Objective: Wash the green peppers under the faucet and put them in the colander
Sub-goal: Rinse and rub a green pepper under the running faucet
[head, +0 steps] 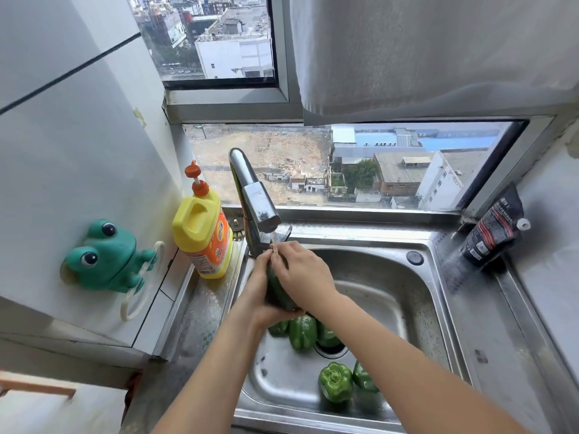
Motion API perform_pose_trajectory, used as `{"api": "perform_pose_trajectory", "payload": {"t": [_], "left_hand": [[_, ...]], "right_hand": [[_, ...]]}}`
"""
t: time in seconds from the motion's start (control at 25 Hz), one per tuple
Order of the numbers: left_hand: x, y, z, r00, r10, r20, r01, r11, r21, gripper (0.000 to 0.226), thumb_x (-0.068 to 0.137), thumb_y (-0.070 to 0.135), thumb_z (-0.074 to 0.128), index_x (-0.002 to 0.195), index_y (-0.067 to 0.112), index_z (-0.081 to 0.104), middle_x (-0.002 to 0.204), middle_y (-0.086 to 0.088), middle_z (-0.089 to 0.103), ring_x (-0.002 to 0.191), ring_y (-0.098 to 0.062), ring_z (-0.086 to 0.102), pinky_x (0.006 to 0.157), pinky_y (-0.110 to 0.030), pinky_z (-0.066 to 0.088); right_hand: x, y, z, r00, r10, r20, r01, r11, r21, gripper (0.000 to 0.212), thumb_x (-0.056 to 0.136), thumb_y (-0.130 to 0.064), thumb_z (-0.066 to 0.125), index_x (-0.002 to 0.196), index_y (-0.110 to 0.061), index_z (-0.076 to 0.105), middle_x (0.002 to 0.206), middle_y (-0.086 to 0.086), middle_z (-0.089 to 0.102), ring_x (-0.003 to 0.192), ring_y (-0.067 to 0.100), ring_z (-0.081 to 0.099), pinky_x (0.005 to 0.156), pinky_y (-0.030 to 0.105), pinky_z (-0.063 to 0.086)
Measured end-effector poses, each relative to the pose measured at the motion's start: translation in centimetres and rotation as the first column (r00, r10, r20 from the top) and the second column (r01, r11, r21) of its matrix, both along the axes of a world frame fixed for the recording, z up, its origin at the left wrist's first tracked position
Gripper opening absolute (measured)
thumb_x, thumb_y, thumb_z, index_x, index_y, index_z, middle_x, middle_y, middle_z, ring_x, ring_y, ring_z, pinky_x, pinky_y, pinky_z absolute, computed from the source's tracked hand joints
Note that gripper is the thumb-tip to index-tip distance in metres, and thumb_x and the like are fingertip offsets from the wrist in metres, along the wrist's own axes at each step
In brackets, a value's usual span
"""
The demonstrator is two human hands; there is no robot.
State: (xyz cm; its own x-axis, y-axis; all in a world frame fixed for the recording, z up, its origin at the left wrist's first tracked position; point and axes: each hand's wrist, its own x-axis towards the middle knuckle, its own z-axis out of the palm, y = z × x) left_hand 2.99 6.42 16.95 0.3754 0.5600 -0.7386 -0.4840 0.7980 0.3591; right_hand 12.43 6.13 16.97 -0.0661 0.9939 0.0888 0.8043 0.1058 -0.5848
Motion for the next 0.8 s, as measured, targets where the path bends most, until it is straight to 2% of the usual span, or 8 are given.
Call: {"api": "perform_pose_trajectory", "payload": {"t": [0.08,0.16,0.24,0.28,0.44,0.56,0.72,0.8], "left_hand": [[0.4,-0.1,-0.2,0.993,0.038,-0.11,-0.032,0.998,0.056,0.05,0.078,0.06,0.054,0.106,0.02,0.063,0.108,-0.013,0.065,0.098,-0.031,0.059,0.078,-0.044,0.049],[0.6,-0.4,-0.5,0.975,0.055,-0.216,-0.03,0.992,0.12,0.05,0.08,0.061,0.054,0.107,0.019,0.062,0.111,-0.014,0.065,0.098,-0.032,0.061,0.076,-0.044,0.052],[0.4,-0.6,0.0,0.966,0.051,-0.254,-0.01,0.988,0.157,0.05,0.081,0.061,0.053,0.106,0.019,0.062,0.109,-0.015,0.066,0.098,-0.033,0.062,0.074,-0.044,0.053],[0.1,-0.4,0.3,0.968,0.046,-0.245,-0.006,0.987,0.158,0.05,0.081,0.06,0.053,0.105,0.018,0.062,0.106,-0.016,0.066,0.096,-0.033,0.062,0.074,-0.044,0.053],[-0.8,0.3,1.2,0.988,-0.001,-0.157,0.01,0.998,0.056,0.048,0.074,0.057,0.061,0.099,0.016,0.064,0.098,-0.017,0.065,0.093,-0.035,0.06,0.08,-0.046,0.05],[-0.9,-0.1,1.2,0.999,0.042,-0.031,-0.044,0.997,-0.059,0.043,0.073,0.051,0.064,0.093,0.013,0.065,0.092,-0.017,0.065,0.087,-0.035,0.06,0.074,-0.045,0.051],[-1.5,0.7,0.7,0.969,0.189,0.156,-0.175,0.979,-0.102,0.025,0.066,0.032,0.065,0.086,0.017,0.068,0.084,0.0,0.071,0.08,-0.019,0.069,0.075,-0.034,0.055],[-1.3,1.1,0.3,0.979,0.178,0.102,-0.171,0.983,-0.071,0.027,0.069,0.038,0.063,0.091,0.023,0.068,0.1,0.007,0.069,0.102,-0.014,0.063,0.088,-0.034,0.049]], "right_hand": [[-0.2,1.7,1.9,0.999,-0.029,-0.042,0.015,0.956,-0.293,0.038,0.1,-0.033,0.032,0.108,-0.009,0.06,0.113,0.013,0.062,0.108,0.032,0.056,0.083,0.037,0.042],[0.2,3.3,3.4,0.98,-0.111,-0.168,-0.002,0.83,-0.558,0.039,0.101,-0.029,0.032,0.108,-0.003,0.061,0.111,0.018,0.062,0.108,0.034,0.058,0.092,0.039,0.046],[0.9,4.0,3.9,0.897,-0.232,-0.377,-0.102,0.72,-0.687,0.034,0.098,-0.031,0.043,0.102,-0.006,0.064,0.103,0.015,0.066,0.097,0.029,0.063,0.091,0.039,0.051],[1.0,3.9,3.9,0.856,-0.251,-0.451,-0.143,0.725,-0.674,0.031,0.096,-0.034,0.047,0.096,-0.009,0.066,0.097,0.012,0.067,0.09,0.025,0.064,0.088,0.038,0.052],[1.2,2.7,2.3,0.883,-0.054,-0.466,-0.133,0.924,-0.359,0.03,0.1,-0.022,0.039,0.114,-0.009,0.063,0.115,0.009,0.065,0.101,0.016,0.057,0.094,0.029,0.044],[1.0,1.2,0.9,0.857,0.043,-0.514,-0.15,0.974,-0.169,0.032,0.097,-0.032,0.043,0.116,-0.016,0.063,0.116,0.004,0.065,0.105,0.015,0.055,0.092,0.029,0.041],[0.2,-0.6,-2.0,0.97,0.231,0.073,-0.241,0.906,0.346,0.039,0.098,-0.031,0.035,0.125,-0.016,0.059,0.125,0.004,0.06,0.118,0.024,0.05,0.105,0.031,0.038],[-0.2,-0.6,-2.1,0.972,0.128,0.199,-0.194,0.912,0.362,0.043,0.097,-0.033,0.03,0.125,-0.019,0.06,0.122,0.002,0.063,0.107,0.025,0.059,0.094,0.033,0.05]]}}
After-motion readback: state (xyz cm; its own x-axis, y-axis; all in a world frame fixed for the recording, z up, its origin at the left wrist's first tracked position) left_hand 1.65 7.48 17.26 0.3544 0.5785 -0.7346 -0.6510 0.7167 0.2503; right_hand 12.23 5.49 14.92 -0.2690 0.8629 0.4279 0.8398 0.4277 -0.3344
